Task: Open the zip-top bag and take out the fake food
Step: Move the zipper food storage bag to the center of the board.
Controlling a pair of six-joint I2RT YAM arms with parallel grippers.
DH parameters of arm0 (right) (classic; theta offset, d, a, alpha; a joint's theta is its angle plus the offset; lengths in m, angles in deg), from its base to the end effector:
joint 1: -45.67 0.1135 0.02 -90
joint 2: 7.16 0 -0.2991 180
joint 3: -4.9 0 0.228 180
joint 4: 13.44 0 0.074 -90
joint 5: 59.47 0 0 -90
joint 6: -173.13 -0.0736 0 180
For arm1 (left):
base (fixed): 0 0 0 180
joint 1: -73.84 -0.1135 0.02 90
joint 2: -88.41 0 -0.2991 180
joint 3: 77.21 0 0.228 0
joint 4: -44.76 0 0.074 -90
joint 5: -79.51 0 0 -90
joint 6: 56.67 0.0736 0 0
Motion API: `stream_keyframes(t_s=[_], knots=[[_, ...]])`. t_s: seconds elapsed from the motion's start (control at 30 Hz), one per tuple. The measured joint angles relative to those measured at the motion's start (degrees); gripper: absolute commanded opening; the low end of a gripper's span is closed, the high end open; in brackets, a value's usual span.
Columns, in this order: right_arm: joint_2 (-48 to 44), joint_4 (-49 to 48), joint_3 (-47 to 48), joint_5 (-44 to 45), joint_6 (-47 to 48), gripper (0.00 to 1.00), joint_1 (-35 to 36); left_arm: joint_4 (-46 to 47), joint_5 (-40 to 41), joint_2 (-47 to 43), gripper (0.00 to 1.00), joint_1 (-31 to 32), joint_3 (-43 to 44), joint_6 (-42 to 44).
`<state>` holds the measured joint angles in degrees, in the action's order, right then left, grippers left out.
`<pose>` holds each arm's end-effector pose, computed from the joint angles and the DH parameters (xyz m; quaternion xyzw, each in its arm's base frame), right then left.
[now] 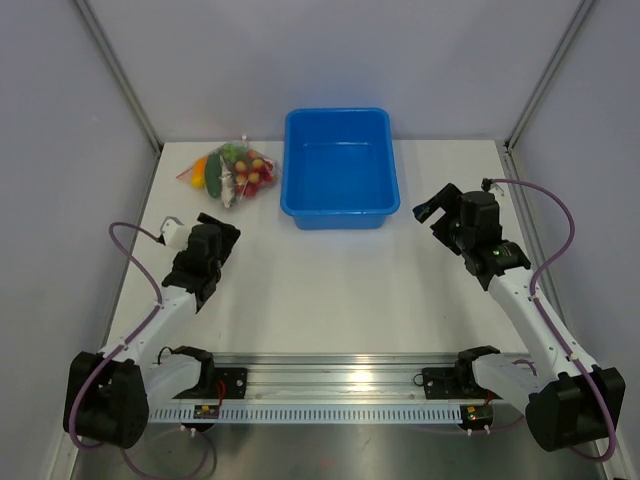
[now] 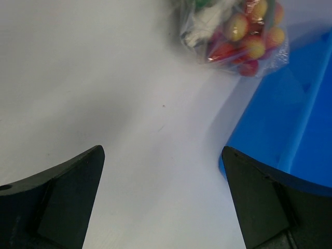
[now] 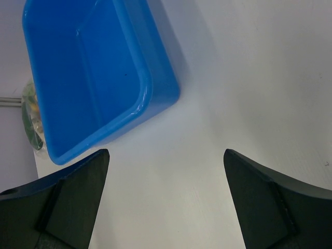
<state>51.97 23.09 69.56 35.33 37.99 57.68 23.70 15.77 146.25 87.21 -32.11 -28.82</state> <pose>0.2162 0.0397 0.3163 0.2677 0.8276 0.2033 0.4495 0.2016 -0.0145 0.2385 -0.4522 0.7382 -0.1225 0.4853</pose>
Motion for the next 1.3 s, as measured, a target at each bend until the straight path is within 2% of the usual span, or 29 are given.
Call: stream_keyframes(t_s=[0.17,0.53,1.17,1.3], knots=[[-0.3,-0.2,0.0,-1.0,0.8,0.99,0.0,1.6,0.0,8.9,0.98,-2.4,2.5,-4.0],[-2.8,-0.7,0.0,-1.4,1.4,0.99,0.0,9.7,-0.6,19.8,0.96,-7.6,7.1,-9.9],[-2.9,-2.1,-0.2,-3.0,1.5,0.99,0.0,16.8,-3.5,34.7,0.9,-9.8,18.2,-10.4],[-3.0,-2.2,-0.3,-3.0,1.5,1.0,0.0,18.2,-4.2,37.1,0.85,-10.0,18.9,-10.9]])
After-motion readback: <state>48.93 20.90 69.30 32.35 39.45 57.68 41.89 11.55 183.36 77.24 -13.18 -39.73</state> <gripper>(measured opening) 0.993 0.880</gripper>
